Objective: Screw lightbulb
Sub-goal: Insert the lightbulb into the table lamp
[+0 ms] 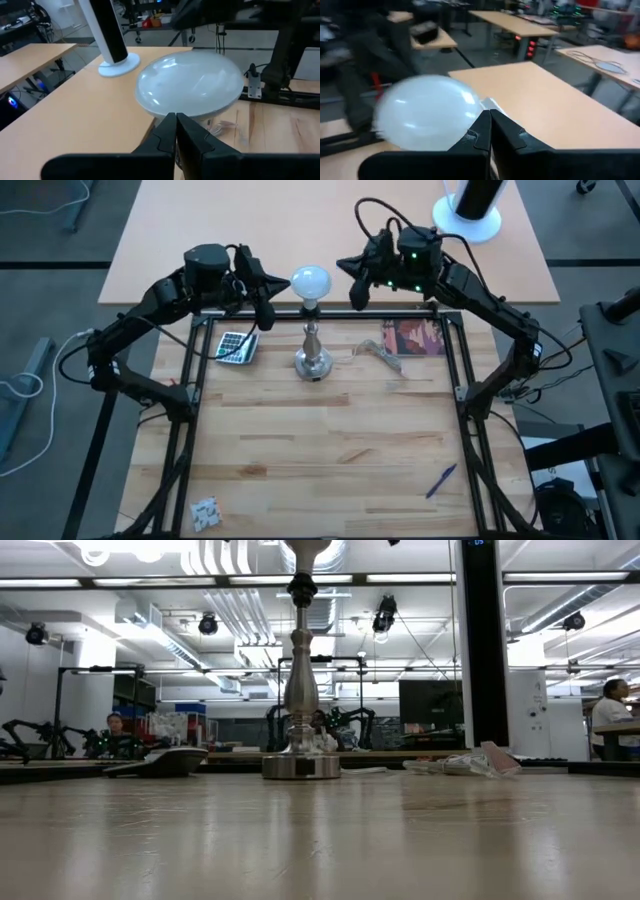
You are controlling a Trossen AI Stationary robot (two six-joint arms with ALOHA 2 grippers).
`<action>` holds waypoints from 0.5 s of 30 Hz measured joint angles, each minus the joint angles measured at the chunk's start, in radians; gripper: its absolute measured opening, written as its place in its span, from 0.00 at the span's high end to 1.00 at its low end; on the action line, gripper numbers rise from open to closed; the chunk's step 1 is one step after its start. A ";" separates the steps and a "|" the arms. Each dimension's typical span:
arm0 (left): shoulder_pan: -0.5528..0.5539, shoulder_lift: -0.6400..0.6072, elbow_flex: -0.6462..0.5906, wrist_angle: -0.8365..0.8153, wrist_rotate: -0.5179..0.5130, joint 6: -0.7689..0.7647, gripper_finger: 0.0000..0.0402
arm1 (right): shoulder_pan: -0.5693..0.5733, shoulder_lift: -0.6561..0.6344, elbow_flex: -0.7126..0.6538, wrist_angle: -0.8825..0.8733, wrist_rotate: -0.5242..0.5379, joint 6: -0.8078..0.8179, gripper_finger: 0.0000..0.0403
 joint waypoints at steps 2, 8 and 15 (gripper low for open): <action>0.000 -0.008 0.000 -0.001 0.000 0.000 0.99 | -0.005 0.010 -0.002 -0.015 -0.010 0.004 1.00; 0.000 -0.026 0.000 0.000 0.000 -0.003 0.97 | 0.012 0.043 -0.009 -0.007 -0.097 0.025 1.00; 0.000 -0.028 0.000 0.000 0.001 0.003 0.95 | 0.025 0.059 -0.009 -0.003 -0.105 0.031 1.00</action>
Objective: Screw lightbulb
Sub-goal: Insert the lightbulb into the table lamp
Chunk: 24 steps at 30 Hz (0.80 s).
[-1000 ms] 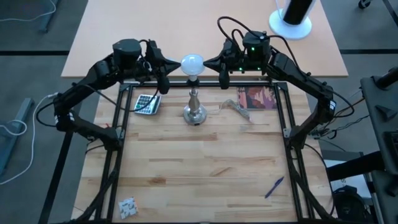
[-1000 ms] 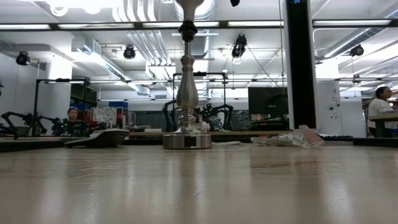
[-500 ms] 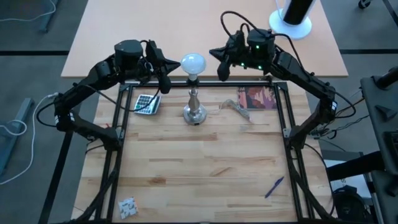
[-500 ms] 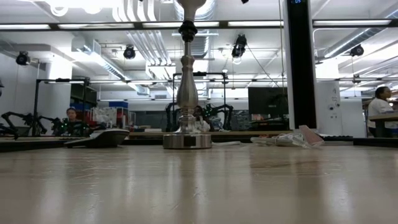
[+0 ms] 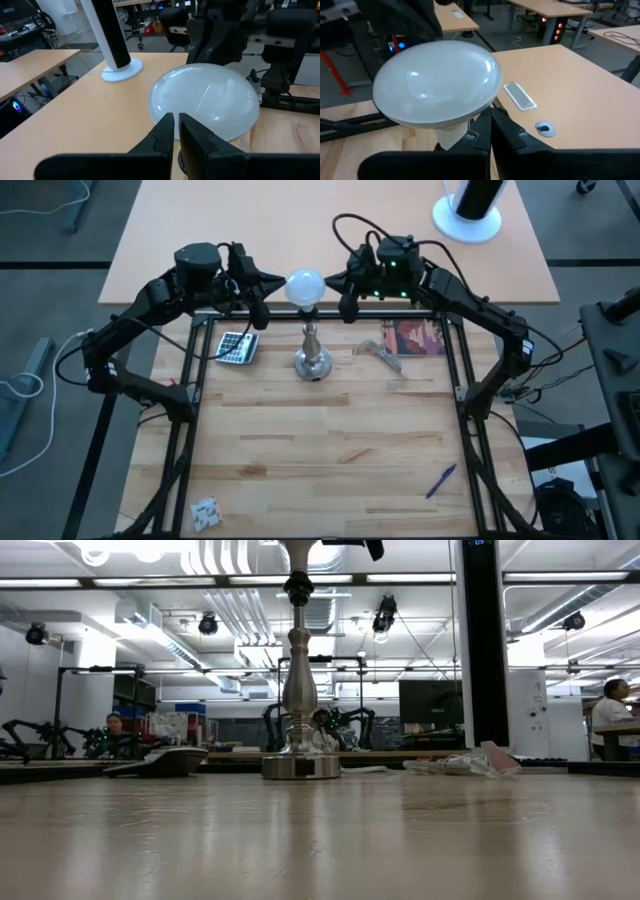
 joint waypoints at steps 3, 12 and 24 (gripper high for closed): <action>0.000 0.003 0.000 -0.001 -0.001 0.000 0.97 | -0.001 0.000 0.000 0.001 0.000 -0.001 1.00; 0.001 -0.005 0.001 -0.016 -0.001 0.013 0.99 | -0.008 -0.010 0.011 -0.027 0.082 0.000 1.00; -0.001 -0.013 0.019 -0.018 0.113 -0.001 1.00 | -0.039 -0.030 0.034 0.022 -0.085 0.025 1.00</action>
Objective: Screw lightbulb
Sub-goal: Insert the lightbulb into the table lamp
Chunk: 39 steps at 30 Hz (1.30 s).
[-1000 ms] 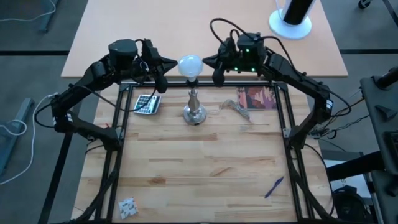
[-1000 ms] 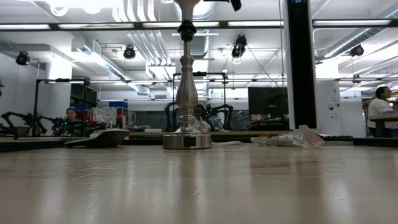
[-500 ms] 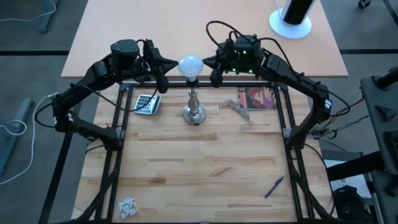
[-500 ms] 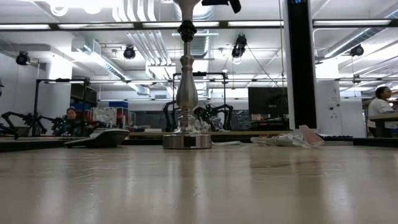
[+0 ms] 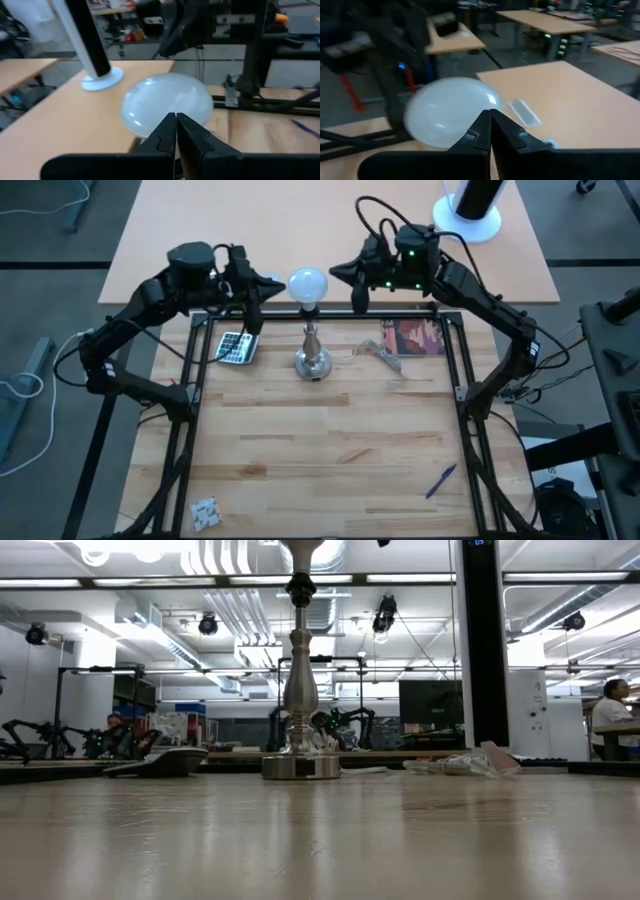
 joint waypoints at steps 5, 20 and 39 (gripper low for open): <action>0.001 0.020 0.000 -0.010 0.000 0.005 0.99 | 0.003 0.035 -0.019 0.035 -0.028 0.012 1.00; 0.004 0.032 -0.003 -0.021 -0.114 0.039 0.99 | 0.005 0.038 -0.030 0.051 -0.079 0.033 1.00; 0.007 0.018 -0.007 0.020 -0.136 0.037 1.00 | 0.017 0.037 -0.015 0.085 -0.043 0.010 1.00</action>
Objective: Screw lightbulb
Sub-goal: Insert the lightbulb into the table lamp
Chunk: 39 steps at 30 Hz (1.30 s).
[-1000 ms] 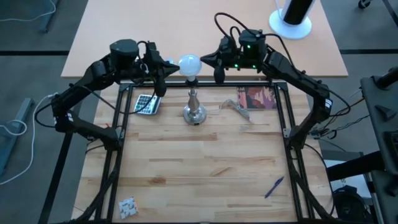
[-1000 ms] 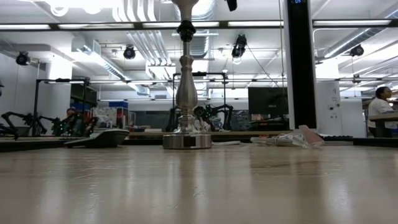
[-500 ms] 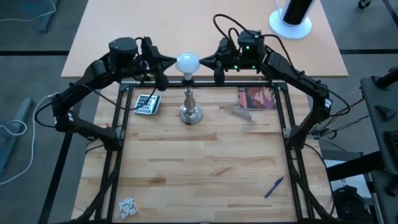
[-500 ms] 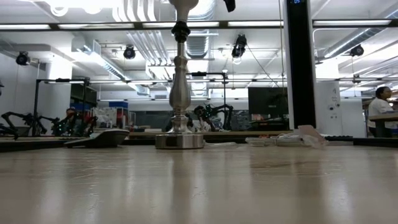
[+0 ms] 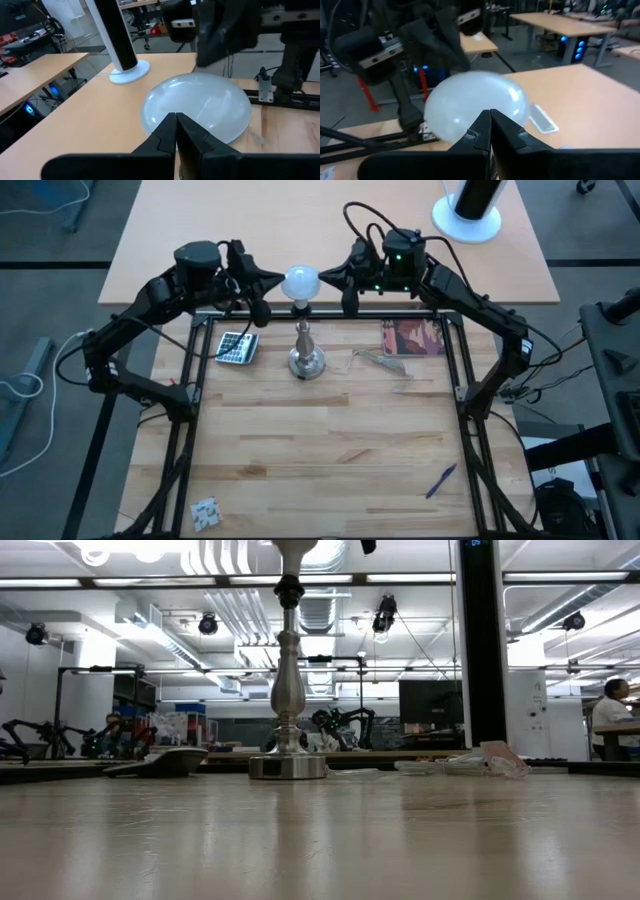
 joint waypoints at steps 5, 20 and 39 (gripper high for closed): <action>0.000 -0.021 0.001 0.003 0.003 -0.016 0.98 | -0.002 0.007 0.011 0.036 0.004 -0.040 1.00; 0.007 0.018 -0.001 -0.041 -0.003 -0.006 1.00 | -0.004 0.075 0.008 0.117 -0.048 -0.021 1.00; 0.053 0.025 -0.005 -0.010 0.001 0.013 0.99 | -0.003 0.076 0.006 0.121 -0.093 -0.008 1.00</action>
